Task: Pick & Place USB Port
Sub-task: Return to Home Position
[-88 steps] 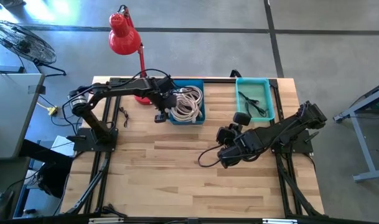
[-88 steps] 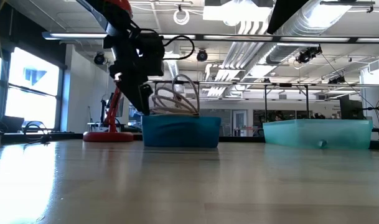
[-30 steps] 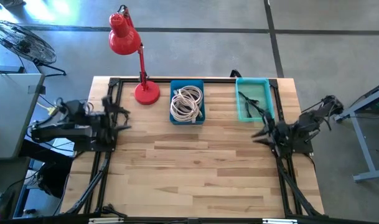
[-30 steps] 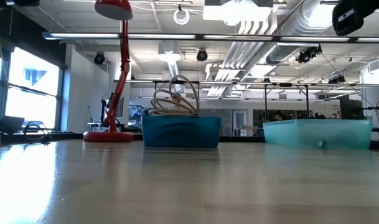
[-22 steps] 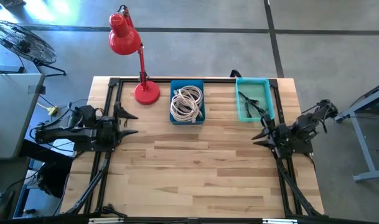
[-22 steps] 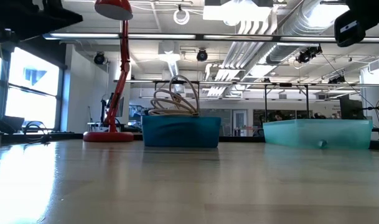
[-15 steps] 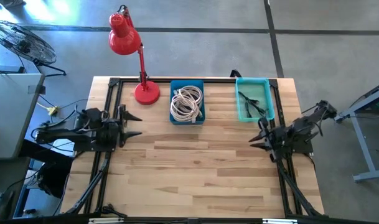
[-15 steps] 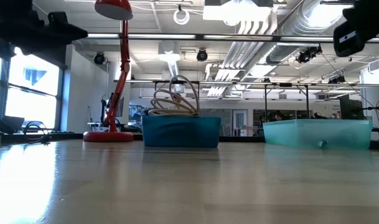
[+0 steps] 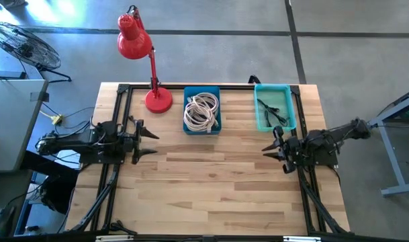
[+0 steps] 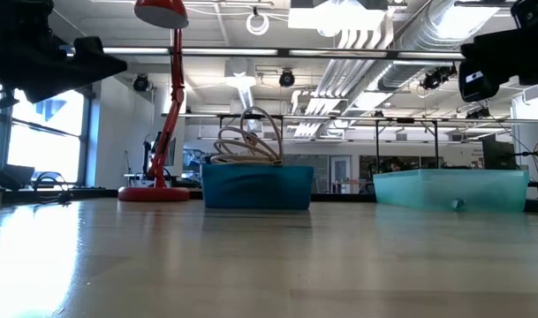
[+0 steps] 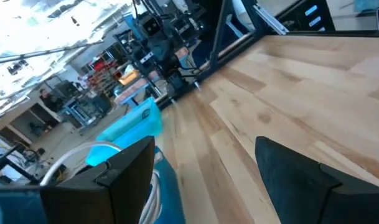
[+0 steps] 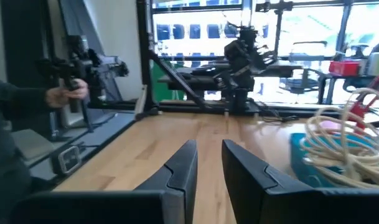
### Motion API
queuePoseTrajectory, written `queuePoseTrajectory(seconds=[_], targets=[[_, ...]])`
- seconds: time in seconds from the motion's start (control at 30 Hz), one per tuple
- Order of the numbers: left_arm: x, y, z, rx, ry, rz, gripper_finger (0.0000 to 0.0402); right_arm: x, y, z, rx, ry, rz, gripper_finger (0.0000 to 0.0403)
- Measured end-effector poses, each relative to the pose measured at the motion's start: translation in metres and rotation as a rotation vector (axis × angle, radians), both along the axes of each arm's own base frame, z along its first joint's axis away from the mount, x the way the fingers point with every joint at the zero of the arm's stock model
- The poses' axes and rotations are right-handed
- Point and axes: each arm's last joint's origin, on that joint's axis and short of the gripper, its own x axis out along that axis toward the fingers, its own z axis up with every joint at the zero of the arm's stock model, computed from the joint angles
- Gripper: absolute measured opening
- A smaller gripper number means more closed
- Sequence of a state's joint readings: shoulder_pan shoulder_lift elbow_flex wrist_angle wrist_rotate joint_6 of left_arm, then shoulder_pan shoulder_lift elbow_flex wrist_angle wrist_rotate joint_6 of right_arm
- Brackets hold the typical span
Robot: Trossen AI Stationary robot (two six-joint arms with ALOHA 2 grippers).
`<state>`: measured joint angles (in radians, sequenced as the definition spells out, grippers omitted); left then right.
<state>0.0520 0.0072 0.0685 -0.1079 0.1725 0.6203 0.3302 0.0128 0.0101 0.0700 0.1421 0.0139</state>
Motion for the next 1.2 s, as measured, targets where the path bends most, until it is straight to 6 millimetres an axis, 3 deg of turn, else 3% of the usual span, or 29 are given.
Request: queuePoseTrajectory(seconds=[0.5,0.73,0.87,1.07,1.2], targets=[[0.0,-0.002,0.0,-0.107,0.005,-0.069,0.0272,0.004,-0.027,-0.002,0.039,0.031,-0.09,0.0067],[0.004,0.003,0.0,-0.204,-0.126,0.076,0.0272,0.005,-0.031,-0.003,0.043,0.041,-0.088,0.0067],[0.004,0.005,-0.006,-0.208,-0.072,0.182,0.0272,0.006,-0.033,-0.005,0.045,0.066,-0.097,0.0067],[0.004,0.007,-0.004,-0.21,-0.102,0.22,0.0272,0.009,-0.038,-0.008,0.048,0.102,-0.212,0.0067],[0.004,0.007,-0.005,-0.203,-0.096,0.234,0.0272,0.008,-0.041,-0.006,0.033,0.081,-0.197,0.0067]])
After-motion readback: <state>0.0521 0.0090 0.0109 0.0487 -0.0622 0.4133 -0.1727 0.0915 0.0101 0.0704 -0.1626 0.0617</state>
